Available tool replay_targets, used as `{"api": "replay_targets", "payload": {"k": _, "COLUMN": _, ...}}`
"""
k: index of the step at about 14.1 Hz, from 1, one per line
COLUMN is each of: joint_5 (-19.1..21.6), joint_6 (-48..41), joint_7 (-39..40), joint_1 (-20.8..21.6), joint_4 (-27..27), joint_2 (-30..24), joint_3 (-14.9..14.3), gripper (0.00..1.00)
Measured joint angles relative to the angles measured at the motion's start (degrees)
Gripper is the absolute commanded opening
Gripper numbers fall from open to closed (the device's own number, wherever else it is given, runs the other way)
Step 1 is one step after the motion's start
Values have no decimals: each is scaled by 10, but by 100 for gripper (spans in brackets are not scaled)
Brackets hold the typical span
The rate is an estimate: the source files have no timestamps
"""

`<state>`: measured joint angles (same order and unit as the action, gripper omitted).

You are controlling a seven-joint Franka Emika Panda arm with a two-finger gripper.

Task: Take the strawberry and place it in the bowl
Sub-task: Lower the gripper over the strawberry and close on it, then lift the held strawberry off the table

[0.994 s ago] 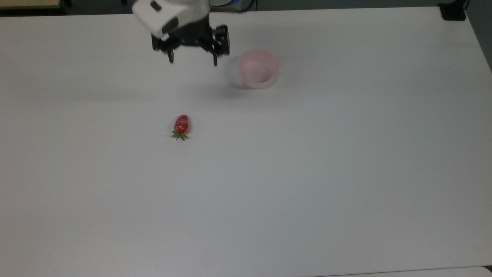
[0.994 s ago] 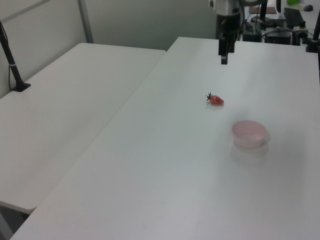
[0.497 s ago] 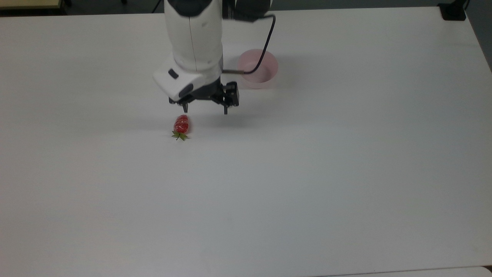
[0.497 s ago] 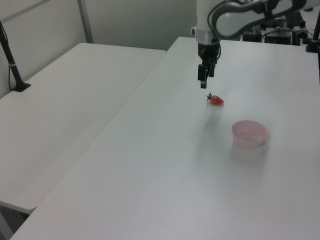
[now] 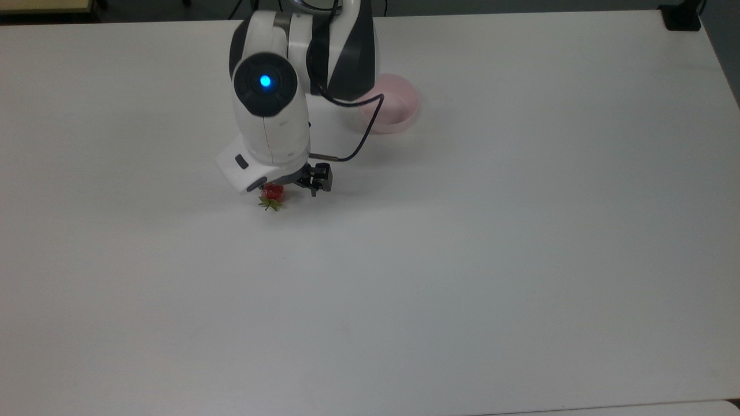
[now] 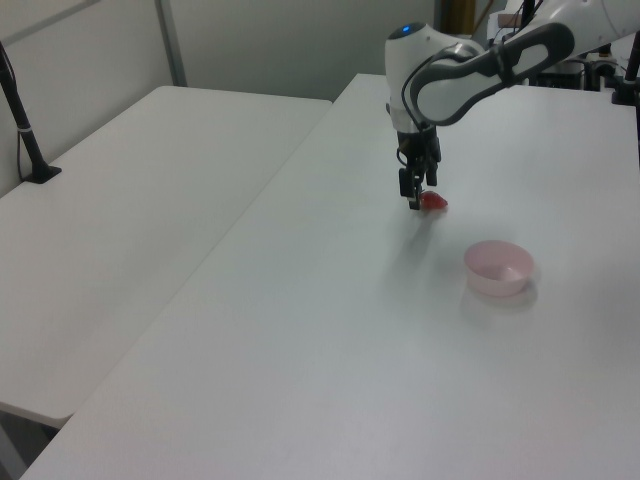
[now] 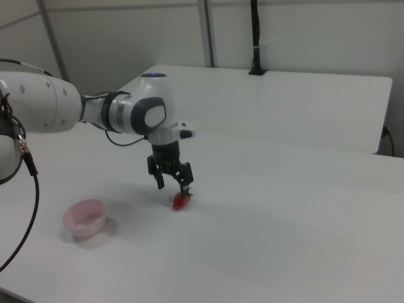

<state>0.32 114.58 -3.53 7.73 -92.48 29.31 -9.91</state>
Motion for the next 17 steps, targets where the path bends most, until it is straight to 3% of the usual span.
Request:
{"api": "replay_targets", "payload": {"k": 2, "joint_5": -10, "joint_6": 9, "joint_7": -1, "joint_1": -1, "joint_4": -1, "joint_2": 16, "joint_3": 0, "gripper": 91}}
{"api": "replay_targets", "payload": {"k": 5, "joint_5": -14, "joint_6": 33, "joint_7": -2, "joint_1": -9, "joint_4": 0, "joint_2": 30, "joint_3": 0, "gripper": 67}}
{"api": "replay_targets", "payload": {"k": 6, "joint_5": -15, "joint_6": 33, "joint_7": -2, "joint_1": -12, "joint_4": 1, "joint_2": 30, "joint_3": 0, "gripper": 65}}
{"api": "replay_targets", "payload": {"k": 7, "joint_5": -16, "joint_6": 33, "joint_7": -1, "joint_1": -14, "joint_4": 2, "joint_2": 29, "joint_3": 0, "gripper": 66}}
{"api": "replay_targets", "payload": {"k": 10, "joint_5": -19, "joint_6": 33, "joint_7": 0, "joint_1": -15, "joint_4": 2, "joint_2": 28, "joint_3": -1, "gripper": 90}}
{"api": "replay_targets", "payload": {"k": 13, "joint_5": -19, "joint_6": 19, "joint_7": 1, "joint_1": 0, "joint_4": 0, "joint_2": 29, "joint_3": 1, "gripper": 100}}
{"api": "replay_targets", "payload": {"k": 16, "joint_5": -19, "joint_6": -25, "joint_7": 1, "joint_1": 18, "joint_4": 0, "joint_2": 29, "joint_3": 1, "gripper": 99}}
{"api": "replay_targets", "payload": {"k": 17, "joint_5": -19, "joint_6": -36, "joint_7": 1, "joint_1": 18, "joint_4": 0, "joint_2": 29, "joint_3": 1, "gripper": 82}}
